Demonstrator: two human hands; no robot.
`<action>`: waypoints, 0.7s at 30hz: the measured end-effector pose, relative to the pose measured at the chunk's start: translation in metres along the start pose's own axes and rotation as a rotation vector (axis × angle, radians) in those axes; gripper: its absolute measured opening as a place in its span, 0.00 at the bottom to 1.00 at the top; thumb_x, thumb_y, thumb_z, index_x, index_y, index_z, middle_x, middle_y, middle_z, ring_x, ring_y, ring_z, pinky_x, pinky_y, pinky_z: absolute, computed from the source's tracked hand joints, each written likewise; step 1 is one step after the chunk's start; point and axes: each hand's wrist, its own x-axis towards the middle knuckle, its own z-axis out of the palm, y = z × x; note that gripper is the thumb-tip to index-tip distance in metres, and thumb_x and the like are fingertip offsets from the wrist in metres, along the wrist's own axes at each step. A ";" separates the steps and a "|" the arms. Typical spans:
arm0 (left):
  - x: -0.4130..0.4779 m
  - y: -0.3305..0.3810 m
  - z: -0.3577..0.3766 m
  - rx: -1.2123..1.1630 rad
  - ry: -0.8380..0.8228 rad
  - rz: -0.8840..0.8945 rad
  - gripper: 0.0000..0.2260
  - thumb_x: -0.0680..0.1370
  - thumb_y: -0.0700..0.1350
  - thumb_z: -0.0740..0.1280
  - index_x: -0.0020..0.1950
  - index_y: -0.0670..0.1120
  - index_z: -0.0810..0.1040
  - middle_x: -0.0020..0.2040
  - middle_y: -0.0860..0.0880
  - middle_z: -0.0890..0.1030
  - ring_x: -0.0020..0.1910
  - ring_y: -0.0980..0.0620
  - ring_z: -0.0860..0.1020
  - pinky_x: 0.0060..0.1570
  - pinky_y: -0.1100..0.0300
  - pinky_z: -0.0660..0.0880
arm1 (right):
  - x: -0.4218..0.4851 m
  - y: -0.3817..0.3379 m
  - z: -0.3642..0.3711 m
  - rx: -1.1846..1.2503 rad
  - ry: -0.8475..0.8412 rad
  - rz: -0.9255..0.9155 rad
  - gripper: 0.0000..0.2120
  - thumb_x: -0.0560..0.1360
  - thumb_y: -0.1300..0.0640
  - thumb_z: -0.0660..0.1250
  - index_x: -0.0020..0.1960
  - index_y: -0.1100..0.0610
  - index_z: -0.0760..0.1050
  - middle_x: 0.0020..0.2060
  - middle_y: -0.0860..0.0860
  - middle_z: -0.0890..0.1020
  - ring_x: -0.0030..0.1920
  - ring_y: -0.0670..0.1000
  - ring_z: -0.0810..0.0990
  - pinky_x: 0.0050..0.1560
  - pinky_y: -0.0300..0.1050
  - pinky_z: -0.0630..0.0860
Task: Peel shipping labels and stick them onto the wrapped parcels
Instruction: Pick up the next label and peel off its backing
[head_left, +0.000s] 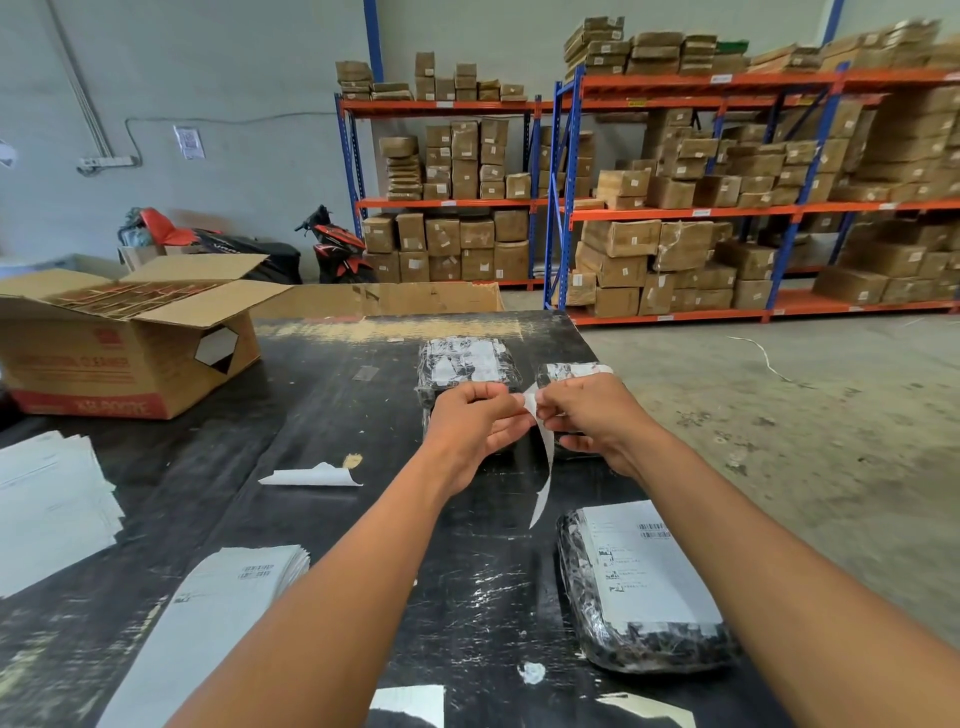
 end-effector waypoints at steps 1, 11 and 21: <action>0.000 -0.001 0.000 -0.007 0.012 0.001 0.10 0.73 0.29 0.71 0.51 0.38 0.75 0.48 0.36 0.83 0.42 0.42 0.83 0.42 0.57 0.82 | 0.000 0.000 0.000 0.002 0.000 0.004 0.07 0.74 0.57 0.68 0.38 0.55 0.80 0.33 0.49 0.83 0.35 0.46 0.78 0.38 0.42 0.73; -0.001 0.001 -0.008 0.031 0.056 -0.024 0.09 0.74 0.29 0.69 0.50 0.40 0.75 0.48 0.37 0.81 0.40 0.43 0.83 0.42 0.58 0.82 | 0.004 0.003 0.003 0.113 0.115 0.074 0.06 0.74 0.58 0.66 0.40 0.57 0.79 0.31 0.49 0.81 0.31 0.45 0.77 0.32 0.40 0.73; -0.008 0.020 -0.040 0.085 0.228 -0.069 0.06 0.76 0.31 0.68 0.47 0.41 0.77 0.50 0.38 0.82 0.41 0.47 0.82 0.41 0.59 0.81 | 0.010 0.006 0.014 0.282 0.144 0.183 0.05 0.74 0.58 0.64 0.47 0.57 0.78 0.40 0.52 0.83 0.38 0.48 0.81 0.40 0.43 0.76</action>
